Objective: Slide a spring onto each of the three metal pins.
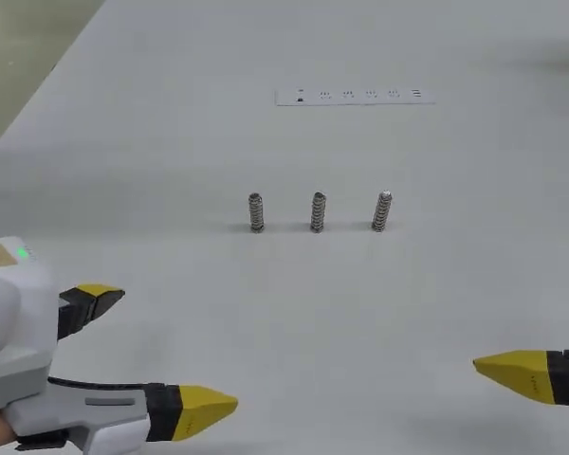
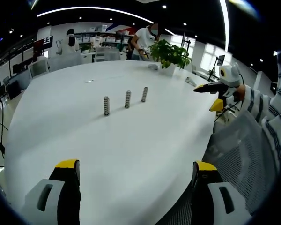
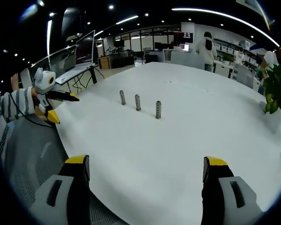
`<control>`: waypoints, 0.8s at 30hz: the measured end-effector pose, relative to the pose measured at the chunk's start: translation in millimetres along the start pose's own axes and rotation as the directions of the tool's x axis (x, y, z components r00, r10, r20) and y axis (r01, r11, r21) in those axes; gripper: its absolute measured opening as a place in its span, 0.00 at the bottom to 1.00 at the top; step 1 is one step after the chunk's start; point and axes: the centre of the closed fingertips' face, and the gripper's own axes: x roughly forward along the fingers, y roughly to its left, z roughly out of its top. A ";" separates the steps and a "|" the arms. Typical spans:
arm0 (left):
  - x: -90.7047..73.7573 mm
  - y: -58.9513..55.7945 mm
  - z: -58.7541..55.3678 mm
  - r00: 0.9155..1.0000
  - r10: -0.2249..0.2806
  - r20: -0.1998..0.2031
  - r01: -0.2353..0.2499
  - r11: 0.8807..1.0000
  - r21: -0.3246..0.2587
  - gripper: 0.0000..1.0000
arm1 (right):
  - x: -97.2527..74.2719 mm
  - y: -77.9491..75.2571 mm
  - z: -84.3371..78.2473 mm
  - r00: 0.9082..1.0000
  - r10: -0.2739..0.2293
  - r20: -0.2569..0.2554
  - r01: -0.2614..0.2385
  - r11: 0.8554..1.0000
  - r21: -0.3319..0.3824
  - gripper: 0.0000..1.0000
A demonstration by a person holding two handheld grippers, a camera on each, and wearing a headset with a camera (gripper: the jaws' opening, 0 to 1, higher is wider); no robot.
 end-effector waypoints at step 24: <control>0.7 3.9 -6.1 0.999 0.023 -0.023 -0.023 0.999 -0.032 0.98 | -2.3 -10.5 -15.8 0.998 -0.036 -0.051 0.039 0.997 0.066 1.00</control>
